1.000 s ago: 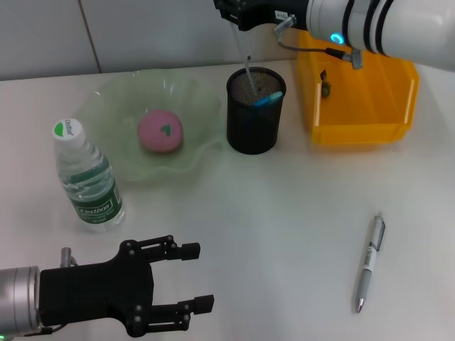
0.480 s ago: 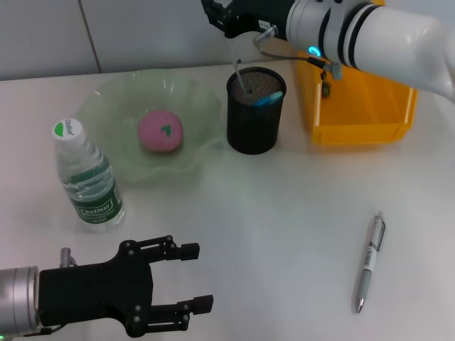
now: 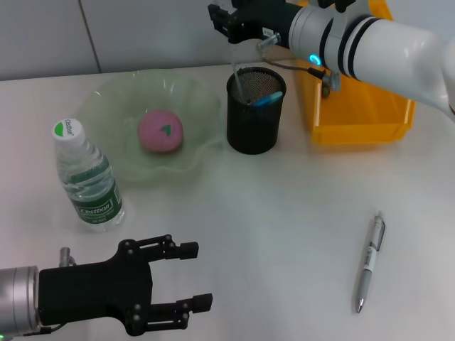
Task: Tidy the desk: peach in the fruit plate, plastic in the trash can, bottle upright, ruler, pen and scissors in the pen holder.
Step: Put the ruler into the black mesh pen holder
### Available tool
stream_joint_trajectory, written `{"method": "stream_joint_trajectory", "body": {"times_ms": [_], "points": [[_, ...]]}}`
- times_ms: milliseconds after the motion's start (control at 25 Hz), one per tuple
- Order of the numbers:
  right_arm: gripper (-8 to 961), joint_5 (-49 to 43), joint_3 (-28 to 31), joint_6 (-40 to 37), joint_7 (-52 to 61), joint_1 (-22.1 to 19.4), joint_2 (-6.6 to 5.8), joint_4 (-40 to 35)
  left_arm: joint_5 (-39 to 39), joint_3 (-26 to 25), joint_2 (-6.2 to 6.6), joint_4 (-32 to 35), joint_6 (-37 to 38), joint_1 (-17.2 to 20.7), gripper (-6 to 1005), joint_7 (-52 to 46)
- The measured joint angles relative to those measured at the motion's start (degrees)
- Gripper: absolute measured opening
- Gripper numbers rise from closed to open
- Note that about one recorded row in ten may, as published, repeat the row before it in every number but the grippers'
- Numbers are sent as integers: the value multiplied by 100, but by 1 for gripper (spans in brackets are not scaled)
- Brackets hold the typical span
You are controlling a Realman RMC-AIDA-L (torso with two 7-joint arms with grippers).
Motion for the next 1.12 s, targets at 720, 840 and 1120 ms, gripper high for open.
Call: {"method": "stream_joint_trajectory", "body": {"times_ms": [720,840,1120], "points": [[397,42,-13,12,-12,-27,-2,28,0,-72,9,-44,6,-8,758,24],[398,42,-13,-25,-23,-69,-8,-11,1,-93,14,-44,5,-9,758,24],[470,42,-51,-60,-27,-237,-9,-207,2,-144,19,-46,16,-9,758,77]]}}
